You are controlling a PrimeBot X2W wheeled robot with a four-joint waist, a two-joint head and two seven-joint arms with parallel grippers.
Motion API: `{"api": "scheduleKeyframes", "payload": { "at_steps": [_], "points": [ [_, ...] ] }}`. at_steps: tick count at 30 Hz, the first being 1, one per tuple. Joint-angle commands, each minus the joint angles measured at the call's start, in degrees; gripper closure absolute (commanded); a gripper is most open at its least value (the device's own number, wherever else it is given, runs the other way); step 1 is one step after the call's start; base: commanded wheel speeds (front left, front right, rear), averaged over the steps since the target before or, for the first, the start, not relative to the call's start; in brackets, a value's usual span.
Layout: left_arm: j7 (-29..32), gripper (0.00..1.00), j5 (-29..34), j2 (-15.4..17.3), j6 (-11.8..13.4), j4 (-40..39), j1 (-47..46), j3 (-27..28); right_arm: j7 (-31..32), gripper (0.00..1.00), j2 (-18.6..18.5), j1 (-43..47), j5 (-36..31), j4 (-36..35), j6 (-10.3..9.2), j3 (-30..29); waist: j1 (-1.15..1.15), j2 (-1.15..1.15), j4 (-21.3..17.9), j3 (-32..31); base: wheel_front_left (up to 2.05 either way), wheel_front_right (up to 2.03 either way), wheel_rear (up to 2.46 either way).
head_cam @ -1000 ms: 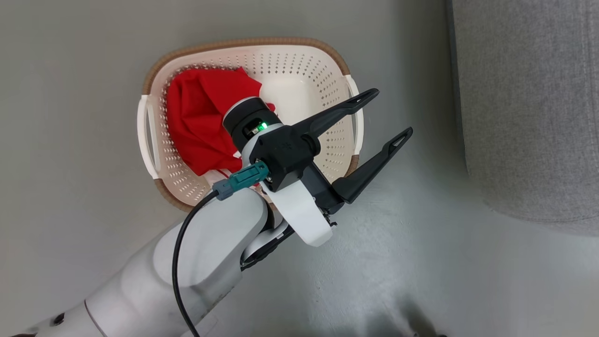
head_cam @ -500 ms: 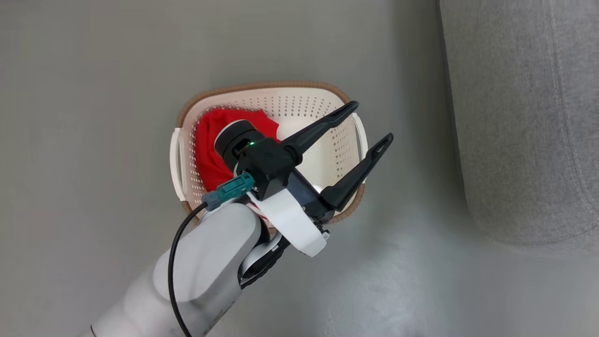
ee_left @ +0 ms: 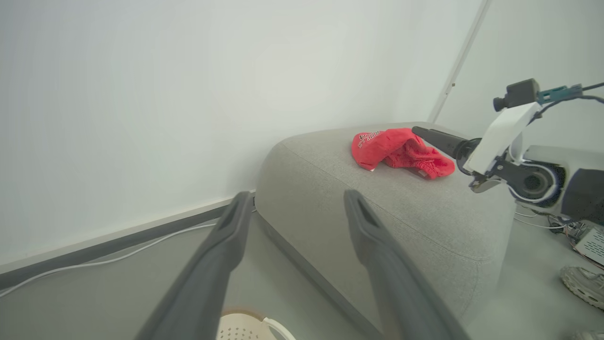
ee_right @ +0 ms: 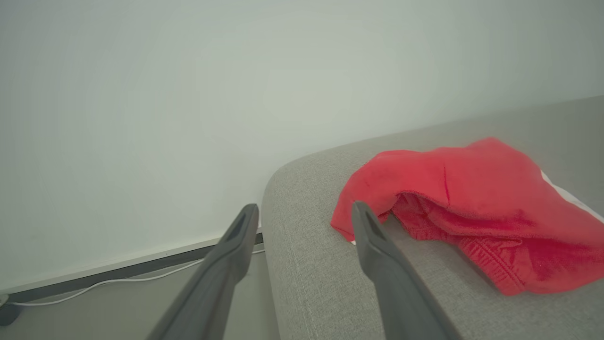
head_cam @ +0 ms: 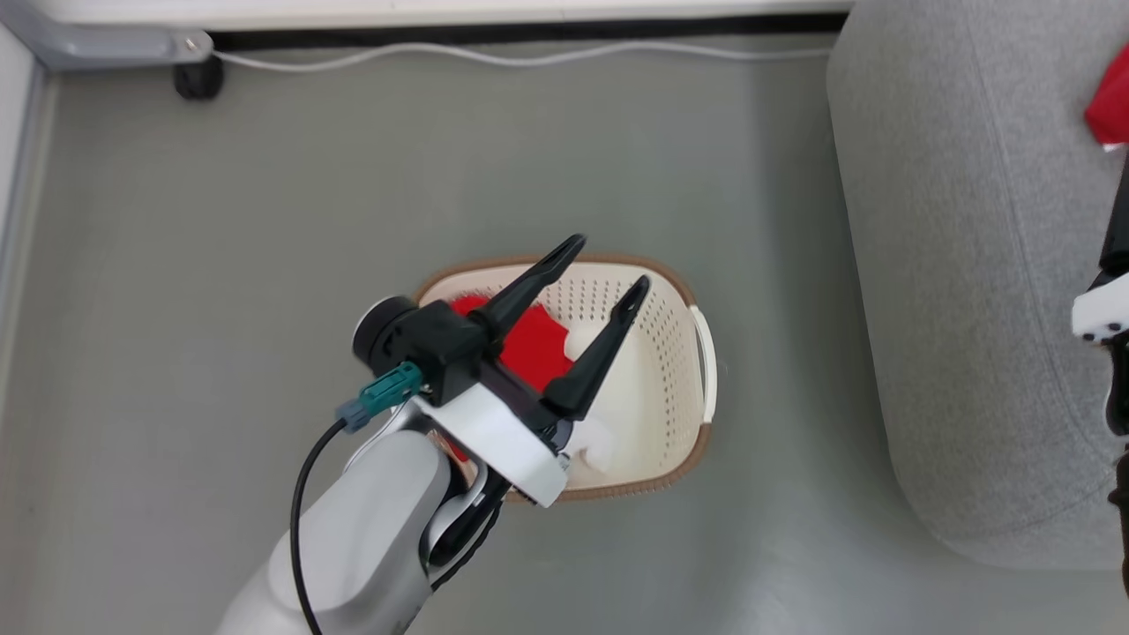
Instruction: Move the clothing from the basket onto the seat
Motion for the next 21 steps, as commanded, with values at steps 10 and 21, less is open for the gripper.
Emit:
{"api": "scheduleKeyframes", "payload": {
  "at_steps": [10,21],
  "points": [
    [-0.3,0.00,5.1,-1.0,-0.1,3.9,8.3,11.7,-0.3,0.00,0.3,7.2,1.5,-5.1,0.17,6.3,0.00,0.00,4.1,-10.7,0.00,0.00,0.00],
    [-0.3,0.00,10.5,-2.0,0.0,6.6,13.6,22.7,-0.3,0.00,1.7,11.6,1.3,-7.9,0.17,11.1,0.00,0.00,5.5,-16.2,0.00,0.00,0.00]
  ]
}}
